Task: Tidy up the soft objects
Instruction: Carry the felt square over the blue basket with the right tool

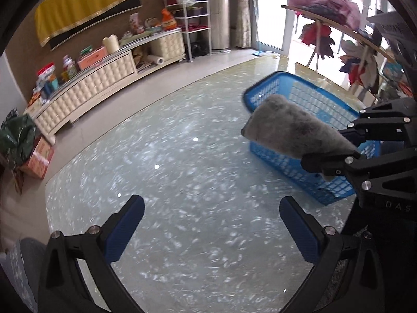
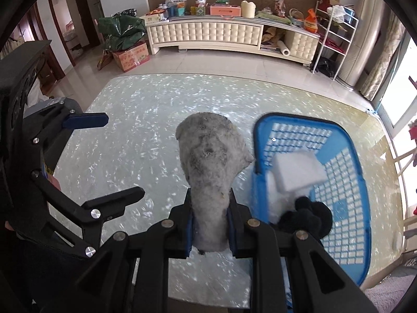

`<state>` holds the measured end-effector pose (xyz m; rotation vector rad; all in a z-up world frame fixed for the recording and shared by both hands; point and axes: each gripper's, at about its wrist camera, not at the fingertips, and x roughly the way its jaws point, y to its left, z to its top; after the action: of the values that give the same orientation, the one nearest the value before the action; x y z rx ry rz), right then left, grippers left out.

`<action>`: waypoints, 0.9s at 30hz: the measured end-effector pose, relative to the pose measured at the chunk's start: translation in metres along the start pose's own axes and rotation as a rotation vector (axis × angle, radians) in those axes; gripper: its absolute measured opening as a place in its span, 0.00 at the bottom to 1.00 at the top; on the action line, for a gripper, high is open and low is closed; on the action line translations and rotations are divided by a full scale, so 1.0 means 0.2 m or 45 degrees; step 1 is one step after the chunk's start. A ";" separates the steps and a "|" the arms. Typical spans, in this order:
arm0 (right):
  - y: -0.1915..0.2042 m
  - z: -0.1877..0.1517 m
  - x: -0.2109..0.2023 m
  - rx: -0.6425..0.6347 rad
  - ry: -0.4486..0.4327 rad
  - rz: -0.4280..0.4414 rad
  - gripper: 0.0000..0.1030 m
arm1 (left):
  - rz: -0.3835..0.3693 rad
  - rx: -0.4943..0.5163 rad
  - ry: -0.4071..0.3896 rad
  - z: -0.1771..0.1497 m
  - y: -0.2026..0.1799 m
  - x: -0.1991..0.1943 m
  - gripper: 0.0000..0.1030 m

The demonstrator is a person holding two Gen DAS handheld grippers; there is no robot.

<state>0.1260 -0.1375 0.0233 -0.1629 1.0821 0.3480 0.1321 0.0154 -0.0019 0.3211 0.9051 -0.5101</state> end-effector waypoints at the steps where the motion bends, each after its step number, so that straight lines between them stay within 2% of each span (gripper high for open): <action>1: -0.02 -0.02 -0.01 0.007 -0.002 -0.001 0.19 | -0.011 0.012 -0.004 0.01 -0.03 0.00 1.00; 6: -0.07 -0.05 -0.05 0.037 -0.002 0.002 0.19 | -0.026 0.024 -0.004 0.04 -0.12 -0.01 1.00; 10: -0.11 -0.09 -0.09 0.059 -0.001 -0.008 0.19 | -0.137 -0.085 -0.018 0.07 -0.16 -0.02 1.00; 13: -0.14 -0.10 -0.10 0.081 0.010 -0.018 0.19 | -0.196 -0.115 -0.039 0.07 -0.19 -0.02 1.00; 21: -0.20 -0.19 -0.10 0.099 0.065 -0.015 0.19 | -0.159 0.009 -0.007 0.11 -0.34 0.05 1.00; 27: -0.26 -0.27 -0.11 0.019 0.134 -0.051 0.19 | -0.133 0.058 0.035 0.10 -0.36 0.10 1.00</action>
<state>0.0900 -0.2066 0.0152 -0.1906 1.1839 0.2980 0.1165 -0.0596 -0.0090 0.3239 0.9415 -0.6243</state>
